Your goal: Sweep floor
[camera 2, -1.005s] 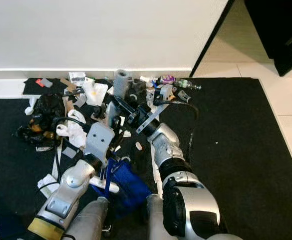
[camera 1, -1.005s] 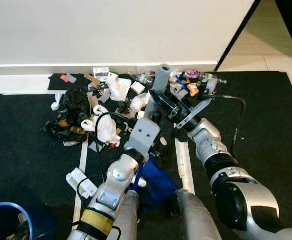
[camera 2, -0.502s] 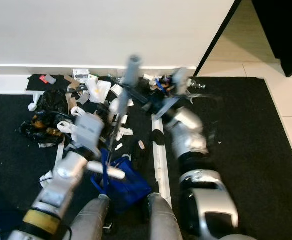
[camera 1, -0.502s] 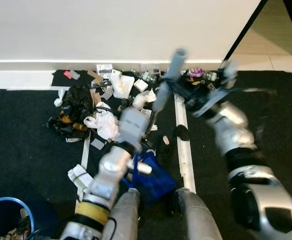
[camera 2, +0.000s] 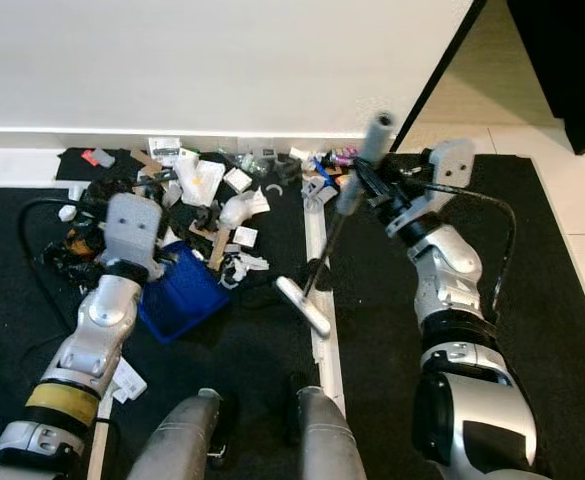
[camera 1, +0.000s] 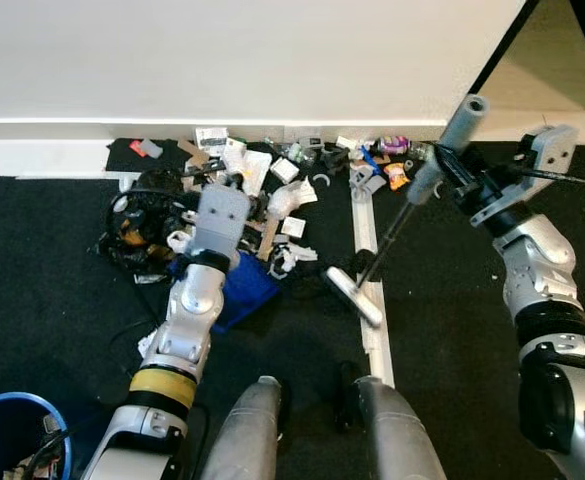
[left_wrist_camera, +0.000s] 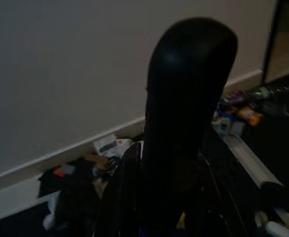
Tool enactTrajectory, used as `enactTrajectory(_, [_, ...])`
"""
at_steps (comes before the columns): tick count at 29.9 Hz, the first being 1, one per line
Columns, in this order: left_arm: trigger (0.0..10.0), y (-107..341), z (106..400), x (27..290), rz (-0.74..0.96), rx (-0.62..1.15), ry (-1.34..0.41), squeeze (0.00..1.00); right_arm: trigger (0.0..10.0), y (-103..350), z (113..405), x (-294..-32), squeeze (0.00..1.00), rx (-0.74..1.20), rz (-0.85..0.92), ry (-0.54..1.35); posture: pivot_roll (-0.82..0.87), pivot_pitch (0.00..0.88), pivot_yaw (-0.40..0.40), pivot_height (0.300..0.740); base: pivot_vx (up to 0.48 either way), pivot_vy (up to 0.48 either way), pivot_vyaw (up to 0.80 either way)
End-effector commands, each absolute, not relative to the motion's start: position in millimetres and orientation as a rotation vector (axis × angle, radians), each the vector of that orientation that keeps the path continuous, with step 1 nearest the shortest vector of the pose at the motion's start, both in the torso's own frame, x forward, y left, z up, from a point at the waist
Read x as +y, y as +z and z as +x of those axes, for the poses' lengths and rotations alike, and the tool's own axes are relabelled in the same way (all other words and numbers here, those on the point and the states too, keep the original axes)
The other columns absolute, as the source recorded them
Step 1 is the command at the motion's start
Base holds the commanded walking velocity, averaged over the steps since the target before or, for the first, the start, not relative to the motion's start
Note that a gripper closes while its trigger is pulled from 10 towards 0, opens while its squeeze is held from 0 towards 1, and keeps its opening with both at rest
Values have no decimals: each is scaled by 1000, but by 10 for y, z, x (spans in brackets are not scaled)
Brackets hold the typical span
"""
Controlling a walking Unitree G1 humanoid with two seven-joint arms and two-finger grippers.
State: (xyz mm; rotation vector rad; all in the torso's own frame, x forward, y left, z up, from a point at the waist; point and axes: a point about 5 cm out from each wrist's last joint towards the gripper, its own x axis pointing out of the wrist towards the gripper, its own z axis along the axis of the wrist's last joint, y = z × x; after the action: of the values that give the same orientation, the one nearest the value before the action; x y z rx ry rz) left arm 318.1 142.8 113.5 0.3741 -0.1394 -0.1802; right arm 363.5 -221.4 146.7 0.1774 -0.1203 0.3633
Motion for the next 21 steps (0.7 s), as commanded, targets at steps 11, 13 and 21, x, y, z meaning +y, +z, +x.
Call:
enactTrajectory(11, [10000, 809, 3049, 1423, 239, 176, -410, 0, 10000, 1922, 3610, -2773, 0, -363, 141, 92, 59, 281, -22, 740, 0, 0, 0])
enactTrajectory(13, [10000, 942, 3120, 1683, 194, 251, -417, 0, 10000, 2008, 3610, -2851, 0, -382, 110, 54, 65, 281, -21, 740, 0, 0, 0])
enactTrajectory(21, [10000, 1230, 3294, 1919, 50, 256, -420, 0, 10000, 1897, 3573, -2998, 0, -301, 55, -56, 72, 283, -20, 740, 0, 0, 0])
